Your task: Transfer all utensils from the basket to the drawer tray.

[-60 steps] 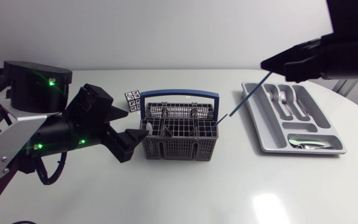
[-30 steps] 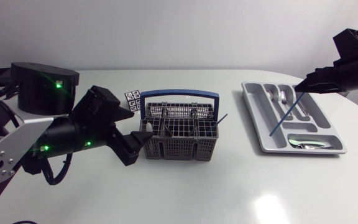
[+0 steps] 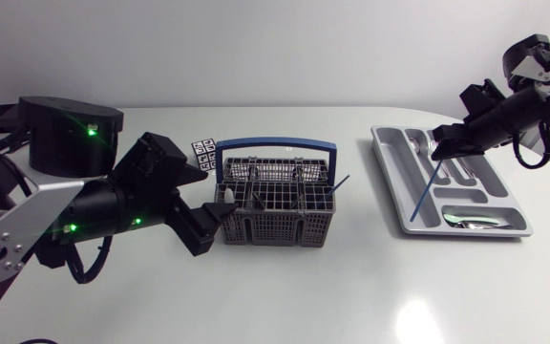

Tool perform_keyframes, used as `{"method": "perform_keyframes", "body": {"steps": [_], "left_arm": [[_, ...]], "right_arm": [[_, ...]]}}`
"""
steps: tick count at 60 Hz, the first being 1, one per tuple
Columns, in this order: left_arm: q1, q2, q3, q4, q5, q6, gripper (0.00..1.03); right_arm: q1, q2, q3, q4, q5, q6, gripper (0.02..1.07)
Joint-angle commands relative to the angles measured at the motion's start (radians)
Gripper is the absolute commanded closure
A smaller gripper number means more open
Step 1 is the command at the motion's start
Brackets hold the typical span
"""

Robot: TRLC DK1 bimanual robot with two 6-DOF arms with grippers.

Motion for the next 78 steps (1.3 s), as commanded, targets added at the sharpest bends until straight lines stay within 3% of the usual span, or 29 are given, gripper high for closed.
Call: {"method": "perform_keyframes", "body": {"steps": [1,16,32,40,45,58,78], "left_arm": [[-0.010,0.012,-0.030,0.008,-0.006,0.025,0.10],[-0.015,0.019,-0.033,0.016,-0.010,0.030,0.10],[-0.024,0.026,-0.039,0.033,-0.024,0.037,0.10],[-0.024,0.034,-0.041,0.045,-0.024,0.039,0.10],[-0.025,0.045,-0.046,0.060,-0.024,0.040,0.09],[-0.032,0.081,-0.038,0.086,-0.026,0.040,0.09],[-0.125,0.152,-0.015,0.142,-0.108,0.053,0.10]], "right_arm": [[0.016,0.057,0.038,0.026,0.016,0.020,1.01],[0.026,0.206,0.062,0.215,0.011,0.045,0.99],[0.040,0.204,-0.007,0.398,0.031,0.068,0.54],[0.066,0.016,-0.208,0.560,0.006,0.060,0.31],[0.095,-0.116,-0.346,0.632,-0.023,0.048,0.22],[0.175,-0.322,-0.535,0.629,-0.147,0.051,0.22],[0.390,-0.500,-0.694,0.637,-0.130,0.074,0.26]]}}
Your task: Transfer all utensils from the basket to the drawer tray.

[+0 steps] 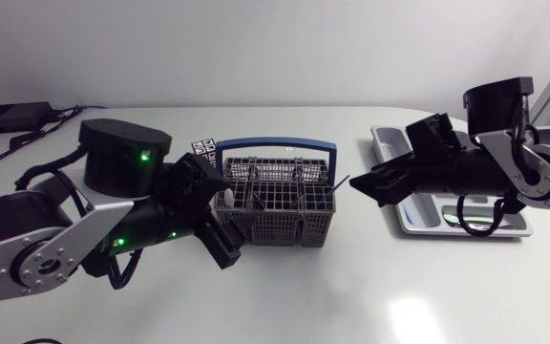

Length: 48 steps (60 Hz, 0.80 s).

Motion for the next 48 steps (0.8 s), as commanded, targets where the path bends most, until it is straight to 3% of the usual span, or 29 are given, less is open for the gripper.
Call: {"method": "perform_keyframes", "body": {"steps": [1,11,22,30,39,43,48], "left_arm": [[-0.024,0.028,0.003,0.021,-0.021,0.026,0.10],[-0.053,0.060,0.014,0.050,-0.047,0.027,0.10],[-0.093,0.101,0.031,0.092,-0.093,0.038,0.10],[-0.110,0.143,0.074,0.112,-0.121,0.052,0.10],[-0.127,0.181,0.115,0.128,-0.144,0.063,0.10],[-0.136,0.195,0.131,0.133,-0.155,0.070,0.10],[-0.141,0.215,0.145,0.141,-0.159,0.073,0.10]], "right_arm": [[0.034,-0.027,-0.034,0.006,0.008,0.022,0.28],[0.091,-0.019,-0.039,0.023,0.054,0.032,0.33],[0.141,0.015,-0.037,0.067,0.081,0.042,0.65],[0.148,0.053,-0.023,0.076,0.098,0.051,0.80],[0.149,0.081,-0.020,0.090,0.106,0.055,0.83],[0.149,0.087,-0.017,0.095,0.106,0.054,0.94],[0.149,0.093,-0.022,0.104,0.106,0.052,0.96]]}}
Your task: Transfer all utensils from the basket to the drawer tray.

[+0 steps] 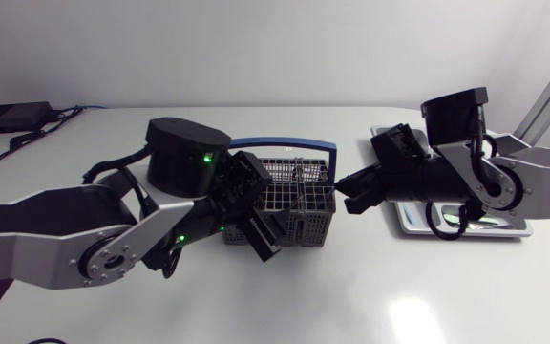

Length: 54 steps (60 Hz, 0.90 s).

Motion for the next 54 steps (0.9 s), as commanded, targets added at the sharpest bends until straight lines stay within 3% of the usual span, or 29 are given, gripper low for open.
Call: {"method": "perform_keyframes", "body": {"steps": [1,31,54], "left_arm": [[-0.011,0.039,0.037,0.018,-0.014,0.024,0.10],[-0.037,0.137,0.041,0.118,-0.079,0.058,0.10],[-0.052,0.175,0.037,0.156,-0.111,0.072,0.10]], "right_arm": [[0.006,0.023,-0.013,0.020,0.007,0.020,0.96],[0.003,-0.057,-0.027,0.023,0.007,0.006,1.01],[-0.017,-0.310,0.021,-0.169,-0.006,0.005,1.01]]}}
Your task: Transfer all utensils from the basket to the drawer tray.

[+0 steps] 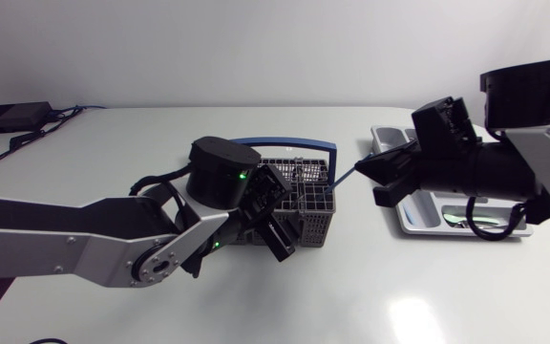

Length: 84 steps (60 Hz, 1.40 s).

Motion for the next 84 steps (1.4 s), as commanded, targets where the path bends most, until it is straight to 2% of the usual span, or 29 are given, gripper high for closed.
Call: {"method": "perform_keyframes", "body": {"steps": [1,6,15,25,34,41,44,48,57,65,75,84], "left_arm": [[-0.019,0.025,0.017,0.024,-0.018,0.026,0.10],[-0.027,0.030,0.020,0.030,-0.026,0.029,0.13],[-0.050,0.048,0.032,0.045,-0.044,0.038,0.23],[-0.059,0.070,0.049,0.052,-0.044,0.038,0.43],[-0.074,0.087,0.061,0.055,-0.055,0.040,0.50],[-0.079,0.100,0.074,0.055,-0.061,0.040,0.66],[-0.081,0.104,0.075,0.056,-0.067,0.040,0.69],[-0.081,0.111,0.080,0.059,-0.070,0.041,0.79],[-0.082,0.116,0.084,0.059,-0.070,0.044,0.84],[-0.085,0.117,0.090,0.061,-0.070,0.058,1.00],[-0.085,0.102,0.092,0.061,-0.070,0.063,1.00],[-0.085,0.073,0.094,0.061,-0.070,0.066,1.00]], "right_arm": [[-0.005,-0.054,0.021,-0.042,-0.005,0.006,1.01],[-0.011,-0.093,0.029,-0.076,-0.003,0.006,1.01],[-0.056,-0.156,0.033,-0.131,-0.009,0.004,1.01],[-0.171,-0.214,0.044,-0.191,-0.074,-0.005,1.01],[-0.268,-0.240,0.053,-0.231,-0.123,-0.022,1.01],[-0.363,-0.241,0.073,-0.268,-0.155,-0.042,1.01],[-0.407,-0.237,0.081,-0.279,-0.157,-0.051,1.01],[-0.461,-0.205,0.104,-0.302,-0.157,-0.062,1.01],[-0.562,-0.102,0.164,-0.346,-0.151,-0.089,1.01],[-0.573,0.002,0.228,-0.401,-0.095,-0.115,1.01],[-0.564,0.162,0.351,-0.472,-0.022,-0.128,1.01],[-0.554,0.299,0.452,-0.526,0.004,-0.128,1.01]]}}
